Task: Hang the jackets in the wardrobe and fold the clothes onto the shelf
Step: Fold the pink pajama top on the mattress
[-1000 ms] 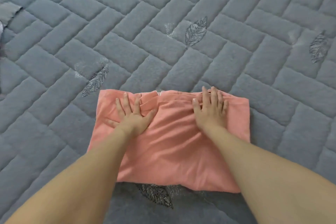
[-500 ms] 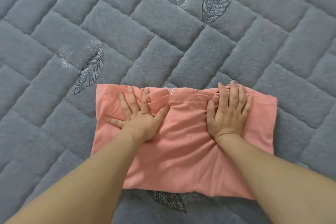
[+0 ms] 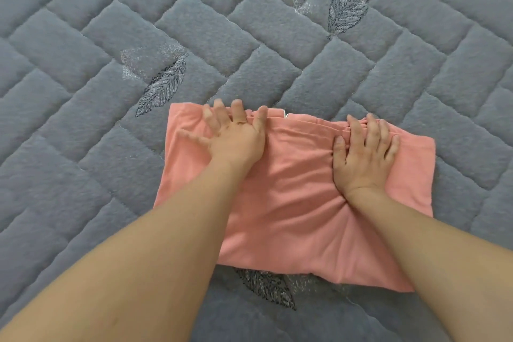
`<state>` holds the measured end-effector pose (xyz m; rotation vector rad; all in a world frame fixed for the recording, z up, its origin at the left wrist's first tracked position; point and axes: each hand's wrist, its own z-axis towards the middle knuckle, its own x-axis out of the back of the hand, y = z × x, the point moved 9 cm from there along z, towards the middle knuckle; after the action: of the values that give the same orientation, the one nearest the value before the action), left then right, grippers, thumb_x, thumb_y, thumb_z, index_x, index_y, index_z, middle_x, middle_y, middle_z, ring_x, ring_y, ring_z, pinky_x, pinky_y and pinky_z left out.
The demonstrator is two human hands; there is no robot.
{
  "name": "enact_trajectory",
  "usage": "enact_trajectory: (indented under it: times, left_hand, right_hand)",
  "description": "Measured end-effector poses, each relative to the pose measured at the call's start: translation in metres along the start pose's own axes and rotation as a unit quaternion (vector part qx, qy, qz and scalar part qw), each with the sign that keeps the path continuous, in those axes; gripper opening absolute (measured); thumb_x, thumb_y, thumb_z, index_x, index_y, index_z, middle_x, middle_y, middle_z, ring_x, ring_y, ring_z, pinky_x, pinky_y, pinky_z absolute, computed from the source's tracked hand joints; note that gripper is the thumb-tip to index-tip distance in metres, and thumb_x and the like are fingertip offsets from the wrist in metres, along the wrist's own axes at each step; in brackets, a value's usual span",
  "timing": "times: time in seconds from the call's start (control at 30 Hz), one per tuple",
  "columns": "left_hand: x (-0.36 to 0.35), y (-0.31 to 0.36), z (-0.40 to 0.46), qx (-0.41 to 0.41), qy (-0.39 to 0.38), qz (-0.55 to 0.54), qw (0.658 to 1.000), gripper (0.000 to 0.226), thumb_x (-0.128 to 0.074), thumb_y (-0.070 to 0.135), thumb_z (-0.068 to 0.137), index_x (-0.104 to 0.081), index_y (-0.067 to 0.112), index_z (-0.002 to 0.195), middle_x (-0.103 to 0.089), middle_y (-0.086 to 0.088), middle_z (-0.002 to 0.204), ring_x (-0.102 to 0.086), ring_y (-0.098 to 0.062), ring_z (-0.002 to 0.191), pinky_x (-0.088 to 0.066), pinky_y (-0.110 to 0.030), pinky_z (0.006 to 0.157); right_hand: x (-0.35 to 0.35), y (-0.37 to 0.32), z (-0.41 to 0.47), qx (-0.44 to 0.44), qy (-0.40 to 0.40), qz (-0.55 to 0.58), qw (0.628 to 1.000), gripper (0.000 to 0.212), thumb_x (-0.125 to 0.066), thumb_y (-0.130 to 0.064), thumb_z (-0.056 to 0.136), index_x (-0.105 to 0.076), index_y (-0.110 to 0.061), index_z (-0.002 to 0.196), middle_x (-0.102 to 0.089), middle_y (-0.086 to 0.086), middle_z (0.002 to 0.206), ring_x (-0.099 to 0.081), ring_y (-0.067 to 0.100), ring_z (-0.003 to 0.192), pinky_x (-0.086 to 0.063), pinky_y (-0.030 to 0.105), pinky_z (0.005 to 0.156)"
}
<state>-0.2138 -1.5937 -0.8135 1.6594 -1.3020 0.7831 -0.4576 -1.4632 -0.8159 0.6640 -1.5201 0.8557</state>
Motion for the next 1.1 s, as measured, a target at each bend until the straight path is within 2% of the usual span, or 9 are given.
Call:
enact_trajectory:
  times: [0.1,0.2,0.33,0.4,0.53,0.73,0.87,1.03,1.1]
  left_hand:
    - [0.032,-0.037,-0.005,0.025,0.055,-0.026,0.998,0.080,-0.009,0.078,0.088,-0.022,0.029,0.150,-0.011,-0.003,0.161,-0.003,-0.026,0.150,0.014,-0.072,0.105]
    - [0.044,-0.111,-0.036,0.144,0.066,-0.103,0.982,0.078,-0.037,0.071,0.089,-0.031,0.019,0.147,-0.028,-0.010,0.154,-0.024,-0.032,0.142,-0.018,-0.059,0.112]
    - [0.027,-0.164,-0.077,0.133,-0.021,-0.255,0.957,0.046,-0.061,0.040,0.083,-0.051,0.022,0.124,-0.056,-0.001,0.123,-0.055,-0.023,0.112,-0.045,-0.038,0.092]
    - [0.015,-0.168,-0.085,0.128,-0.071,-0.368,0.918,0.028,-0.064,0.030,0.088,-0.054,0.020,0.112,-0.062,0.003,0.107,-0.062,-0.016,0.098,-0.047,-0.029,0.072]
    - [-0.004,-0.168,-0.094,0.144,-0.129,-0.439,0.877,0.020,-0.051,0.023,0.099,-0.062,0.011,0.111,-0.067,-0.009,0.109,-0.064,-0.026,0.100,-0.053,-0.043,0.090]
    - [-0.017,-0.190,-0.131,0.187,-0.175,-0.569,0.781,0.024,-0.042,0.024,0.104,-0.059,0.016,0.119,-0.066,-0.010,0.115,-0.064,-0.027,0.104,-0.056,-0.045,0.085]
    - [0.020,-0.233,-0.149,0.178,-0.169,-0.578,0.778,0.022,-0.046,0.025,0.103,-0.063,0.017,0.114,-0.069,-0.008,0.112,-0.066,-0.025,0.102,-0.056,-0.045,0.087]
    - [0.145,-0.328,-0.166,0.191,-0.087,-0.585,0.783,0.021,-0.047,0.016,0.102,-0.067,0.013,0.107,-0.071,-0.012,0.107,-0.065,-0.025,0.093,-0.053,-0.043,0.087]
    - [0.217,-0.365,-0.178,0.172,-0.045,-0.586,0.790,0.023,-0.046,0.012,0.102,-0.066,0.009,0.113,-0.070,-0.014,0.106,-0.064,-0.024,0.090,-0.052,-0.038,0.085]
  right_hand:
    - [0.004,0.000,0.001,-0.013,-0.032,-0.017,0.999,0.064,-0.019,-0.053,0.092,-0.035,-0.026,0.148,-0.024,0.010,0.158,-0.012,0.029,0.148,-0.001,0.056,0.119]
    - [0.013,-0.031,0.008,-0.010,-0.072,0.045,0.996,0.072,-0.016,-0.060,0.089,-0.038,-0.020,0.145,-0.030,0.009,0.156,-0.017,0.027,0.147,0.002,0.060,0.117]
    - [0.008,-0.168,0.012,0.186,-0.193,0.063,0.961,0.079,-0.033,-0.072,0.089,-0.033,-0.020,0.148,-0.047,0.005,0.146,-0.037,0.024,0.138,-0.005,0.058,0.117]
    - [-0.001,-0.227,0.007,0.243,-0.248,0.026,0.937,0.079,-0.042,-0.070,0.086,-0.033,-0.020,0.148,-0.049,0.010,0.141,-0.043,0.030,0.133,-0.022,0.050,0.114]
    - [-0.011,-0.272,-0.006,0.225,-0.294,-0.006,0.929,0.057,-0.043,-0.061,0.074,-0.053,-0.020,0.114,-0.059,0.009,0.125,-0.052,0.031,0.119,-0.035,0.045,0.093]
    - [-0.014,-0.284,-0.048,0.208,-0.349,-0.007,0.914,0.030,-0.053,-0.045,0.076,-0.058,-0.017,0.087,-0.066,0.009,0.102,-0.063,0.029,0.097,-0.042,0.035,0.076]
    - [-0.005,-0.324,-0.099,0.149,-0.421,0.085,0.891,0.049,-0.056,-0.040,0.072,-0.049,-0.009,0.110,-0.057,0.006,0.102,-0.059,0.026,0.092,-0.042,0.032,0.070]
    - [0.049,-0.440,-0.143,0.083,-0.421,0.238,0.871,0.012,-0.053,-0.020,0.077,-0.055,-0.009,0.078,-0.059,0.007,0.068,-0.055,0.020,0.057,-0.036,0.021,0.045]
    - [0.090,-0.497,-0.157,0.075,-0.409,0.302,0.858,0.005,-0.048,-0.011,0.076,-0.051,-0.012,0.073,-0.050,0.006,0.060,-0.048,0.022,0.051,-0.035,0.017,0.047]
